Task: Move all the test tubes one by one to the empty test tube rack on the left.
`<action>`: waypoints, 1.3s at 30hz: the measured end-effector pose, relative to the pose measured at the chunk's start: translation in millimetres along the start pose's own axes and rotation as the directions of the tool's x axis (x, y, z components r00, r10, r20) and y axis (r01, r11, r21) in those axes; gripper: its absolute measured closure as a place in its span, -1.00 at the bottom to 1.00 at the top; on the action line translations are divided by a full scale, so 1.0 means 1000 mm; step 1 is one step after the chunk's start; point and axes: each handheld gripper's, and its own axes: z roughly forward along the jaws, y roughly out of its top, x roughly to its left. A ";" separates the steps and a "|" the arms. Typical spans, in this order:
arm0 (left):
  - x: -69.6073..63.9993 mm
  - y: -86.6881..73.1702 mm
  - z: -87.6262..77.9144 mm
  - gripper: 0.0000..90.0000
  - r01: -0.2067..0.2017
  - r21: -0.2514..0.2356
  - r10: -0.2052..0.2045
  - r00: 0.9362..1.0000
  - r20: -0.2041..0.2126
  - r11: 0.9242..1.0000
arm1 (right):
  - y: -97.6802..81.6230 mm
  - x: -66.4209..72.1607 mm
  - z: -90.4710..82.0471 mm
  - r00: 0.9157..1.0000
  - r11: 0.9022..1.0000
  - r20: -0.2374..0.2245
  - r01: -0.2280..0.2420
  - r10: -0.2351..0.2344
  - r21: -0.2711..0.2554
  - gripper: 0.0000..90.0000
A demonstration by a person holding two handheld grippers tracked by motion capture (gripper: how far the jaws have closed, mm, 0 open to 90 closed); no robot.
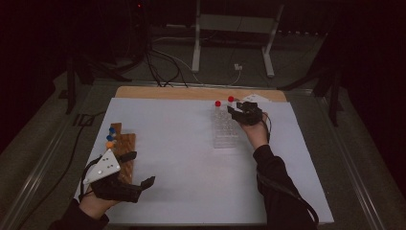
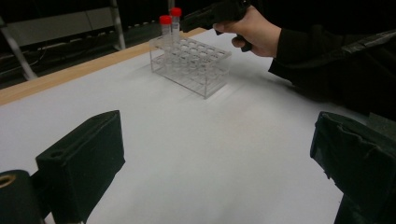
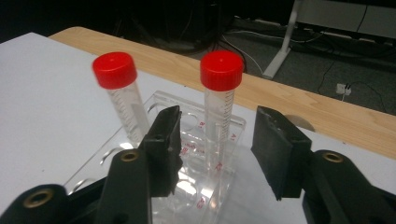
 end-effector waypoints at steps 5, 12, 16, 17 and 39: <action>0.000 0.001 -0.001 -0.91 0.000 -0.002 0.000 1.000 0.006 1.000 | 0.002 -0.001 0.009 1.000 1.000 0.008 -0.004 0.004 0.019 0.29; 0.002 0.000 -0.001 -0.91 0.005 0.004 -0.005 1.000 -0.005 1.000 | 0.007 0.002 0.019 0.999 0.998 0.024 0.029 -0.031 0.052 0.51; 0.002 0.000 -0.001 -0.91 0.003 0.006 -0.003 1.000 0.002 1.000 | 0.007 0.002 0.021 0.999 0.998 0.019 0.029 -0.030 0.059 0.64; 0.002 0.000 -0.001 -0.91 0.002 0.008 -0.001 1.000 -0.001 1.000 | 0.007 0.002 0.021 0.999 0.998 0.020 0.028 -0.029 0.060 0.65; 0.001 0.001 0.002 -0.91 0.005 0.022 -0.005 1.000 0.008 1.000 | 0.042 0.016 -0.031 0.994 0.992 0.006 0.105 -0.105 -0.063 0.66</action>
